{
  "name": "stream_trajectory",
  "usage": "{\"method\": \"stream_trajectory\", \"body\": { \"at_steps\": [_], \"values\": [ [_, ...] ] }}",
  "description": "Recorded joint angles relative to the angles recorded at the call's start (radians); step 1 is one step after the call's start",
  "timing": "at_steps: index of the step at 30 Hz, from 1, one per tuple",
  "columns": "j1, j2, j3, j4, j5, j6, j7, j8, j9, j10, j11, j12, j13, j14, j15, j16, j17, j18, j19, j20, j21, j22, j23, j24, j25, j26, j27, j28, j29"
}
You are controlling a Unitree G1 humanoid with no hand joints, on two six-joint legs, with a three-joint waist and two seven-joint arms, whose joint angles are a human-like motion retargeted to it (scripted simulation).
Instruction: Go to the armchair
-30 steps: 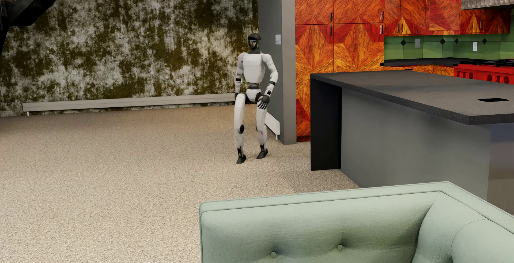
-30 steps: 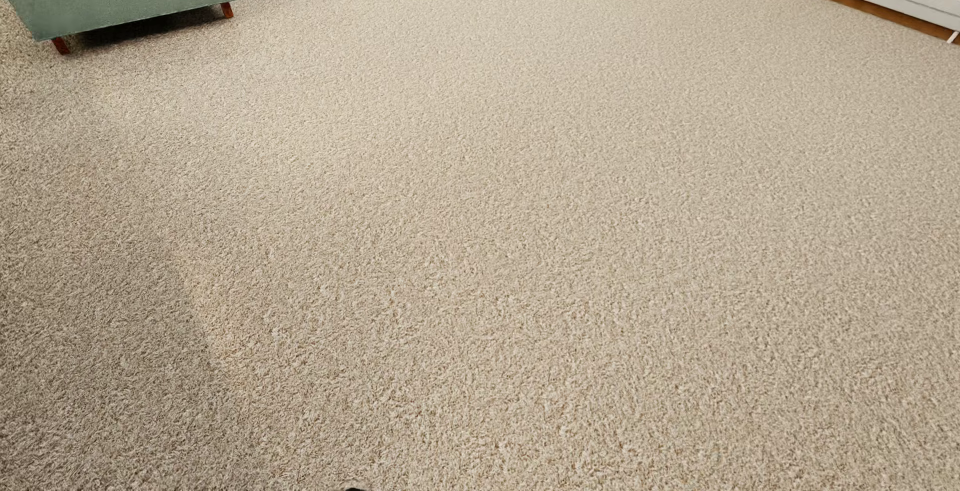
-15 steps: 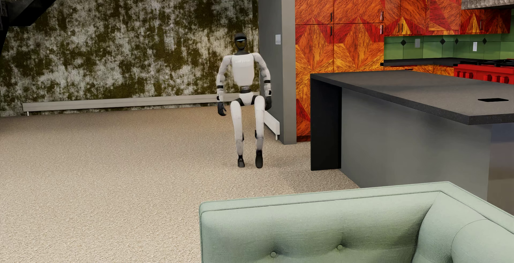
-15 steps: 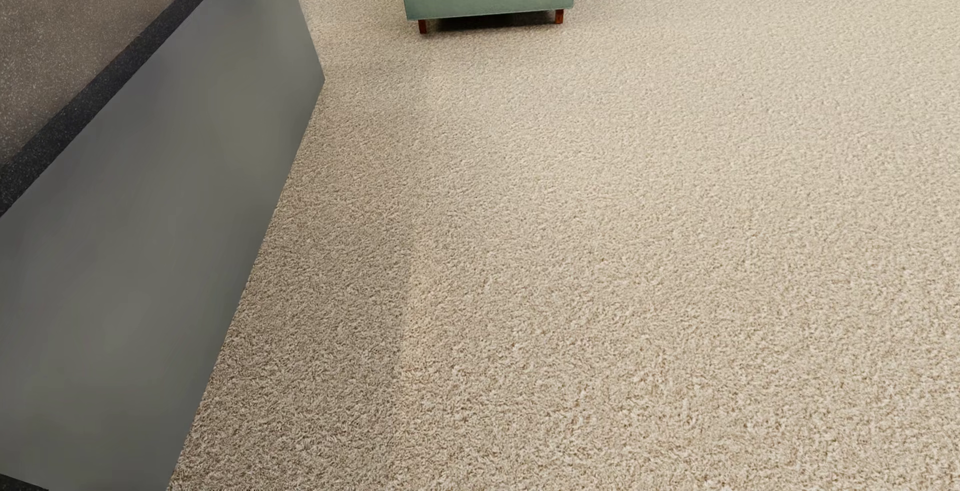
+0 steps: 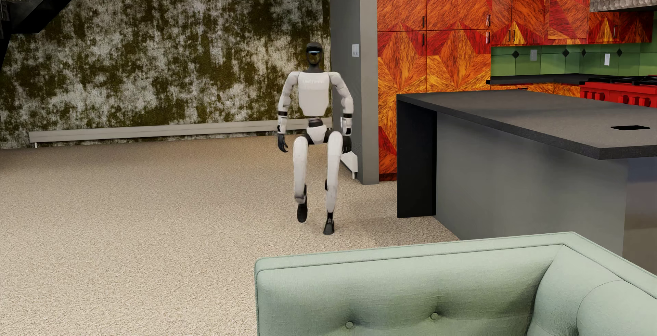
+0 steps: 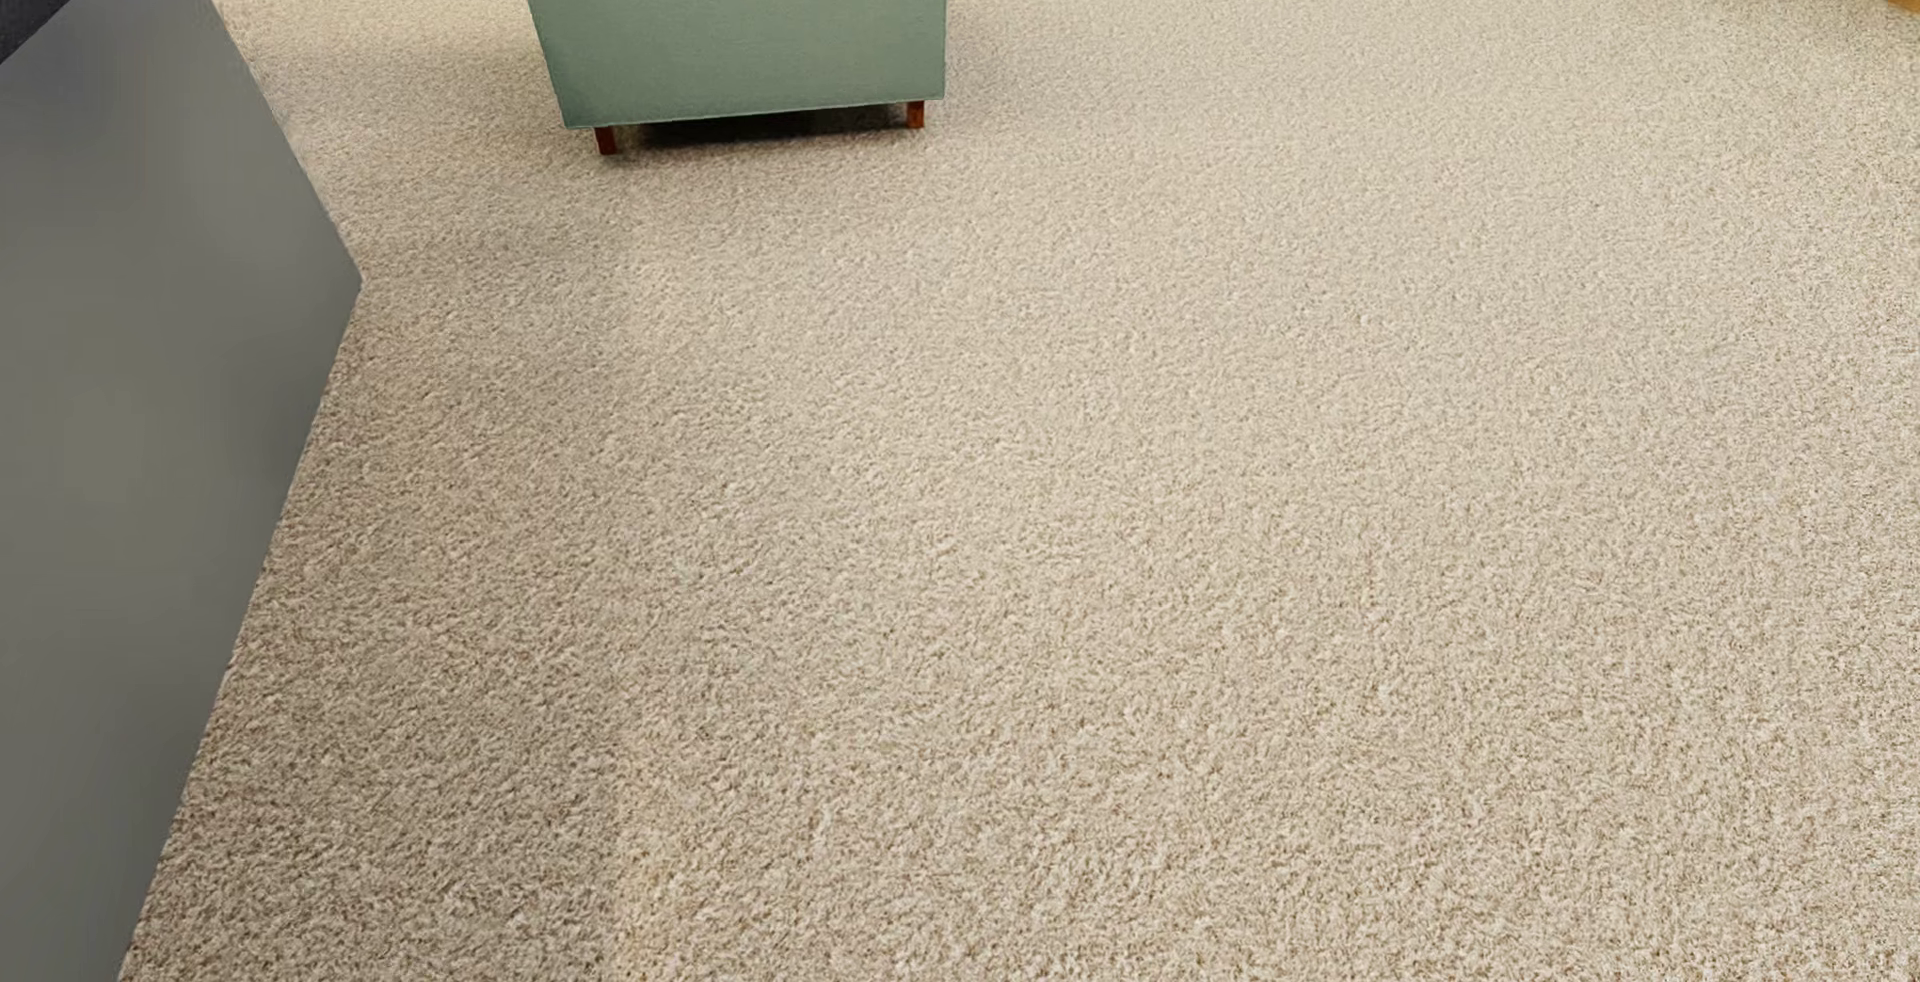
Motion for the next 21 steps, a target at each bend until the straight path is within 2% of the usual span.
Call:
{"method": "stream_trajectory", "body": {
  "at_steps": [1,2,3,4,6,7,8,10,11,12,13,14,16,18,21],
  "values": [
    [0.109,-0.035,-0.019,0.016,0.013,0.020,0.000,0.000,0.027,-0.019,-0.023,-0.025,0.015,-0.096,-0.083,0.008,0.000,0.000,0.000,0.061,0.049,-0.018,0.018,0.000,0.000,0.000,0.000,0.000,0.000],
    [0.209,-0.055,-0.039,0.055,0.055,0.048,0.000,0.000,0.056,-0.016,-0.111,-0.029,0.024,-0.175,-0.142,0.019,0.005,0.000,0.000,0.184,0.093,-0.062,0.049,0.000,0.000,0.000,0.000,0.000,0.000],
    [0.264,-0.088,-0.059,0.067,0.073,0.063,0.000,0.000,0.069,-0.021,-0.236,-0.045,0.021,-0.209,-0.152,0.022,0.010,0.000,0.000,0.307,0.138,-0.113,0.063,0.000,0.000,0.000,0.000,0.000,0.000],
    [0.306,-0.104,-0.072,0.078,0.093,0.076,0.000,0.000,0.082,-0.027,-0.392,-0.063,0.017,-0.220,-0.100,0.025,0.015,0.000,0.000,0.422,0.159,-0.173,0.067,0.000,0.000,0.000,0.000,0.000,0.000],
    [0.376,-0.111,-0.079,0.083,0.112,0.081,0.000,0.000,0.089,-0.029,-0.708,-0.101,0.013,-0.229,0.085,0.031,0.024,0.000,0.000,0.573,0.130,-0.292,0.036,0.000,0.000,0.000,0.000,0.000,0.000],
    [0.420,-0.090,-0.080,0.092,0.116,0.085,0.000,0.000,0.096,-0.031,-0.809,-0.114,0.013,-0.224,0.126,0.033,0.025,0.000,0.000,0.606,0.099,-0.340,0.013,0.000,0.000,0.000,0.000,0.000,0.000],
    [0.471,-0.081,-0.078,0.105,0.119,0.094,0.000,0.000,0.109,-0.037,-0.817,-0.118,0.008,-0.211,0.100,0.034,0.019,0.000,0.000,0.619,0.075,-0.379,-0.006,0.000,0.000,0.000,0.000,0.000,0.000],
    [0.529,-0.110,-0.080,0.132,0.130,0.110,0.000,0.000,0.095,-0.045,-0.724,-0.088,-0.024,-0.141,0.124,0.023,0.004,0.000,0.000,0.616,0.030,-0.408,-0.015,0.000,0.000,0.000,0.000,0.000,0.000],
    [0.544,-0.104,-0.089,0.163,0.145,0.133,0.000,0.000,0.087,-0.036,-0.672,-0.062,-0.043,-0.049,0.116,0.005,-0.008,0.000,0.000,0.587,0.010,-0.373,-0.003,0.000,0.000,0.000,0.000,0.000,0.000],
    [0.514,-0.069,-0.095,0.185,0.157,0.151,0.000,0.000,0.077,0.025,-0.651,-0.042,-0.065,0.093,0.073,-0.018,-0.019,0.000,0.000,0.525,-0.018,-0.307,0.013,0.000,0.000,0.000,0.000,0.000,0.000],
    [0.408,-0.023,-0.102,0.201,0.168,0.164,0.000,0.000,0.067,0.174,-0.660,-0.039,-0.088,0.243,0.025,-0.038,-0.025,0.000,0.000,0.431,-0.058,-0.230,0.023,0.000,0.000,0.000,0.000,0.000,0.000],
    [0.248,-0.003,-0.088,0.201,0.178,0.172,0.000,0.000,0.047,0.375,-0.676,-0.044,-0.110,0.323,-0.012,-0.047,-0.028,0.000,0.000,0.333,-0.102,-0.174,0.014,0.000,0.000,0.000,0.000,0.000,0.000],
    [-0.008,0.071,0.016,0.182,0.196,0.166,0.000,0.000,0.040,0.661,-0.731,-0.008,-0.146,0.332,-0.045,-0.039,-0.041,0.000,0.000,0.240,-0.153,-0.144,-0.042,0.000,0.000,0.000,0.000,0.000,0.000],
    [-0.159,0.207,0.093,0.152,0.192,0.140,0.000,0.000,0.040,0.619,-0.810,0.073,-0.169,0.316,-0.027,-0.025,-0.052,0.000,0.000,0.211,-0.218,-0.143,-0.105,0.000,0.000,0.000,0.000,0.000,0.000],
    [-0.229,0.323,0.149,0.113,0.199,0.142,0.000,0.000,0.084,0.203,-0.808,0.118,-0.178,0.409,-0.098,-0.036,-0.060,0.000,0.000,0.110,-0.353,-0.093,-0.206,0.000,0.000,0.000,0.000,0.000,0.000]
  ]
}}
